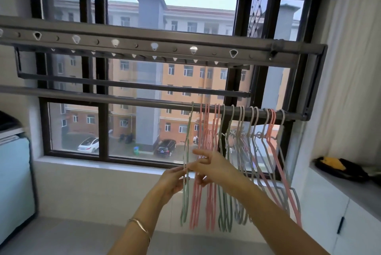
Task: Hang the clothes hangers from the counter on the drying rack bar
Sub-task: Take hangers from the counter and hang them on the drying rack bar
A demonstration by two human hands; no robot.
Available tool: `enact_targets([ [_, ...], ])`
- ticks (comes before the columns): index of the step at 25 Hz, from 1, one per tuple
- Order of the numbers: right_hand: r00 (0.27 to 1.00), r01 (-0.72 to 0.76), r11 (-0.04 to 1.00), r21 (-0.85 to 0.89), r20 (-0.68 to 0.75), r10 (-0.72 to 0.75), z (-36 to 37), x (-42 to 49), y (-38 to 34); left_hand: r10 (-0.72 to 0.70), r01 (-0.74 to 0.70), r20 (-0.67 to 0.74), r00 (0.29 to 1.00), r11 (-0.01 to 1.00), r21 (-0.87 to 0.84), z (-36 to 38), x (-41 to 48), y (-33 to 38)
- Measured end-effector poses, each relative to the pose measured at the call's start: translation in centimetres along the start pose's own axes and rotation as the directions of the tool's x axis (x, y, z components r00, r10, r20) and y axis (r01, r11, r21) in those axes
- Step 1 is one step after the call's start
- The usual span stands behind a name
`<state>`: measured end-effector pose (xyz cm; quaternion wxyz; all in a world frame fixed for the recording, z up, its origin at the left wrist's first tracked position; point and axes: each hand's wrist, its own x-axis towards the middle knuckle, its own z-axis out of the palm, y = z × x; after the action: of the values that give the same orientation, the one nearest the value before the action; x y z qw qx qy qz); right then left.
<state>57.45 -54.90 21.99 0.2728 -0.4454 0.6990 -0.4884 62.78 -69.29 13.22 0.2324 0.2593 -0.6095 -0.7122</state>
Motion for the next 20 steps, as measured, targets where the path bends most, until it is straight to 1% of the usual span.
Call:
enact_targets([
  [3,0.995,0.078,0.995,-0.062,-0.063,-0.082,-1.2,-0.6,0.5,-0.013,0.018,-0.063,0.998,0.997,0.075,0.3,-0.4,0.5],
  [4,0.989,0.12,0.991,-0.067,-0.08,-0.125,-1.7,-0.9,0.8,-0.001,0.013,-0.096,0.995,0.992,0.125,0.5,-0.8,0.8],
  [5,0.98,0.162,0.984,-0.072,-0.101,-0.169,-2.4,-1.2,1.1,0.041,-0.012,-0.153,0.987,0.982,0.186,0.9,-1.4,1.4],
  [6,0.968,0.204,0.975,-0.09,-0.128,-0.215,-3.1,-1.7,1.4,0.12,-0.061,-0.224,0.967,0.966,0.253,1.5,-2.2,2.3],
  [7,0.953,0.243,0.962,-0.125,-0.157,-0.261,-4.1,-2.3,1.9,0.223,-0.131,-0.286,0.932,0.943,0.307,2.2,-3.3,3.5],
  [8,0.934,0.277,0.947,-0.161,-0.188,-0.305,-5.2,-2.9,2.4,0.334,-0.219,-0.319,0.887,0.913,0.344,3.1,-4.5,4.9],
  [9,0.915,0.302,0.935,-0.186,-0.219,-0.339,-6.4,-3.5,2.9,0.439,-0.318,-0.321,0.839,0.875,0.365,4.0,-5.7,6.1],
  [11,0.875,0.348,0.917,-0.195,-0.283,-0.393,-9.3,-4.9,4.2,0.618,-0.509,-0.252,0.745,0.77,0.384,6.7,-8.0,7.9],
  [12,0.853,0.371,0.907,-0.198,-0.314,-0.417,-11.3,-5.8,5.1,0.68,-0.579,-0.197,0.706,0.715,0.392,8.8,-9.0,8.4],
  [14,0.806,0.389,0.892,-0.23,-0.383,-0.451,-15.4,-7.7,6.9,0.744,-0.653,-0.084,0.663,0.629,0.421,13.5,-10.3,8.8],
  [17,0.733,0.362,0.867,-0.343,-0.469,-0.492,-22.5,-11.7,10.0,0.754,-0.692,0.057,0.654,0.567,0.448,22.1,-10.1,7.6],
  [20,0.689,0.274,0.883,-0.381,-0.563,-0.457,-29.8,-16.2,13.6,0.72,-0.696,0.176,0.671,0.531,0.483,31.0,-8.2,4.7],
])
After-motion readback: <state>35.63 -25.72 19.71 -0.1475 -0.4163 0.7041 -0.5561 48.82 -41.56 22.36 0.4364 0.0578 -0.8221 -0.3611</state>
